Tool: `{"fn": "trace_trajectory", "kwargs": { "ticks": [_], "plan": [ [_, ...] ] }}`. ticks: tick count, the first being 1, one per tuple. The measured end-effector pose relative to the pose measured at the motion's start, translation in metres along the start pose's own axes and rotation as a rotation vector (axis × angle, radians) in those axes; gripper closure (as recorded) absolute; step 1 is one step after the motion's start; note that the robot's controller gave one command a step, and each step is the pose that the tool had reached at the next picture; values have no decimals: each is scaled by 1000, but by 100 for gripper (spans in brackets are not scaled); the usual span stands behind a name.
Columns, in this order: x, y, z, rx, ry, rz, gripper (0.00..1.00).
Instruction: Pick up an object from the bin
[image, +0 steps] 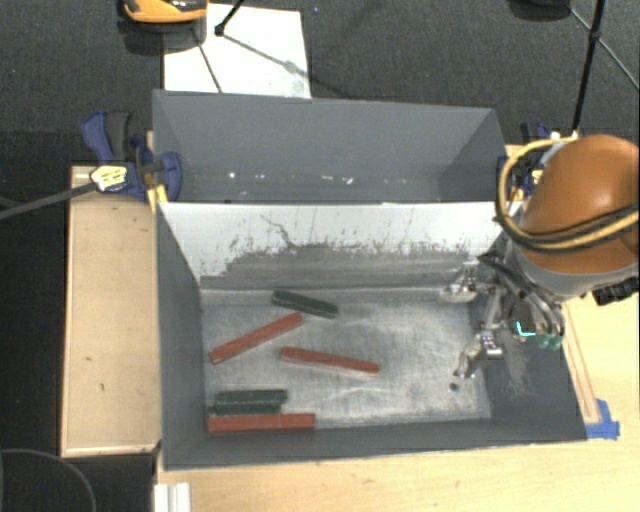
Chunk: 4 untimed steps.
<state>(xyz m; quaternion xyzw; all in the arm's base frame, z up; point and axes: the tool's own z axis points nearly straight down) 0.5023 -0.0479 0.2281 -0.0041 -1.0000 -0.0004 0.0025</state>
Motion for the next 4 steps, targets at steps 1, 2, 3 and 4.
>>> {"fn": "trace_trajectory", "kwargs": {
  "ticks": [1, 2, 3, 4],
  "plan": [
    [-2, 0, -4, 1, -8, -2, 0],
    [-34, 33, 57, 1, -15, -36, 0],
    [-15, 84, 84, 0, -2, -5, 0],
    [-33, 93, 153, -1, -18, -33, 100]
  ]
}}
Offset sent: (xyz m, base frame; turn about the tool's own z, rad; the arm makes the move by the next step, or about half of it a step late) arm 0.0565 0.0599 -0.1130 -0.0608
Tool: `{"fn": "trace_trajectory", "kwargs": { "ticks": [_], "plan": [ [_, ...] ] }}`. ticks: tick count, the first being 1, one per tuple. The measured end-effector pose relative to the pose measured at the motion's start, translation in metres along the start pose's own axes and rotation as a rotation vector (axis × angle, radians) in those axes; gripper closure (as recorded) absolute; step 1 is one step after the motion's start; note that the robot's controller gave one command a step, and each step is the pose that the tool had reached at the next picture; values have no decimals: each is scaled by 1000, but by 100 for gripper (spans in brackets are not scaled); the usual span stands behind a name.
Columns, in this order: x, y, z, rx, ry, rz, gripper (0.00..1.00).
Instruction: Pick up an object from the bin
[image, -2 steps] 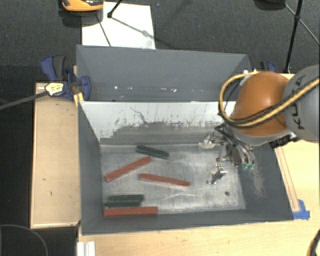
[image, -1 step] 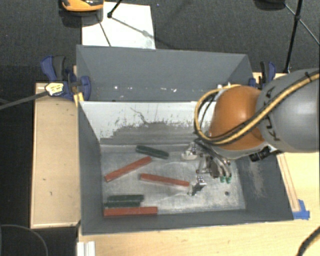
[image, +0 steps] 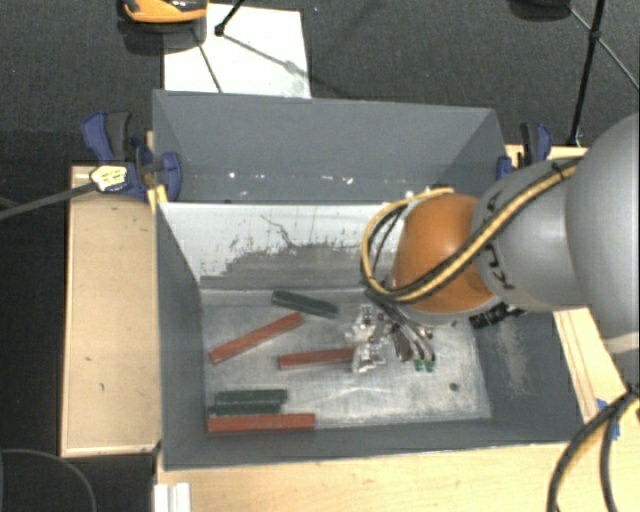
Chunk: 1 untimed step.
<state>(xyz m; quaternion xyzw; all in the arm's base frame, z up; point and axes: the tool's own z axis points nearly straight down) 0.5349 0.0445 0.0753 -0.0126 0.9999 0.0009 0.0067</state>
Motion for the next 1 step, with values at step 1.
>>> {"fn": "trace_trajectory", "kwargs": {
  "ticks": [1],
  "plan": [
    [0, 0, 0, 0, 0, -1, 100]
  ]
}}
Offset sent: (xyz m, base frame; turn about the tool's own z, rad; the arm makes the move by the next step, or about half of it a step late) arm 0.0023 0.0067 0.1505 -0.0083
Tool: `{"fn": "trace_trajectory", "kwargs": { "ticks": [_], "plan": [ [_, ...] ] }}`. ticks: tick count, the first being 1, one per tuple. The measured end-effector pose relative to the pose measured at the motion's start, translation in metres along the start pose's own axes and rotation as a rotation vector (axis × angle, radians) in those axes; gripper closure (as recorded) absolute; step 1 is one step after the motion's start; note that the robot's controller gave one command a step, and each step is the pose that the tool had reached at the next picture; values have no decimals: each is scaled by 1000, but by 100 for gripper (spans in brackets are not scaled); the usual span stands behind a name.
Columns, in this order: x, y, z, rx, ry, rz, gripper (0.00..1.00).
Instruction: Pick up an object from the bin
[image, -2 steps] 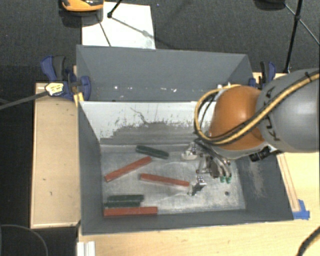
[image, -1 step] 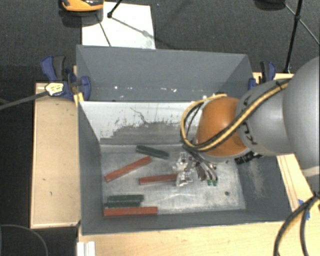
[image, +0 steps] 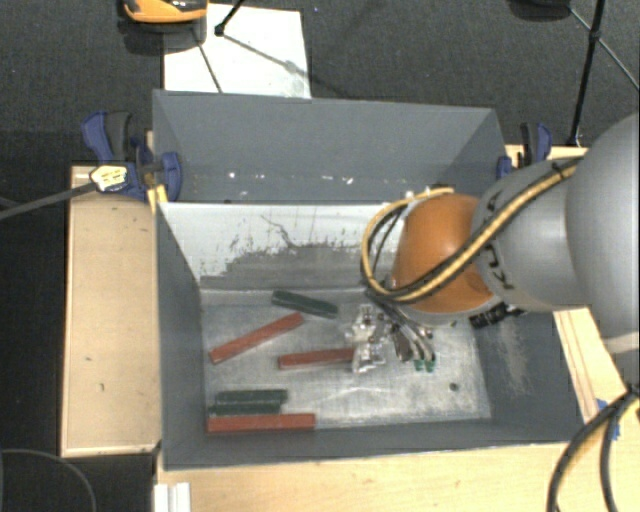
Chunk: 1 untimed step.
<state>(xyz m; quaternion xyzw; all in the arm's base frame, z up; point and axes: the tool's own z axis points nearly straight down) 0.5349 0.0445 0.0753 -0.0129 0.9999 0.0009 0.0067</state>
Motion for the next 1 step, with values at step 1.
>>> {"fn": "trace_trajectory", "kwargs": {
  "ticks": [1],
  "plan": [
    [-6, 7, -152, 1, 9, -12, 100]
  ]
}}
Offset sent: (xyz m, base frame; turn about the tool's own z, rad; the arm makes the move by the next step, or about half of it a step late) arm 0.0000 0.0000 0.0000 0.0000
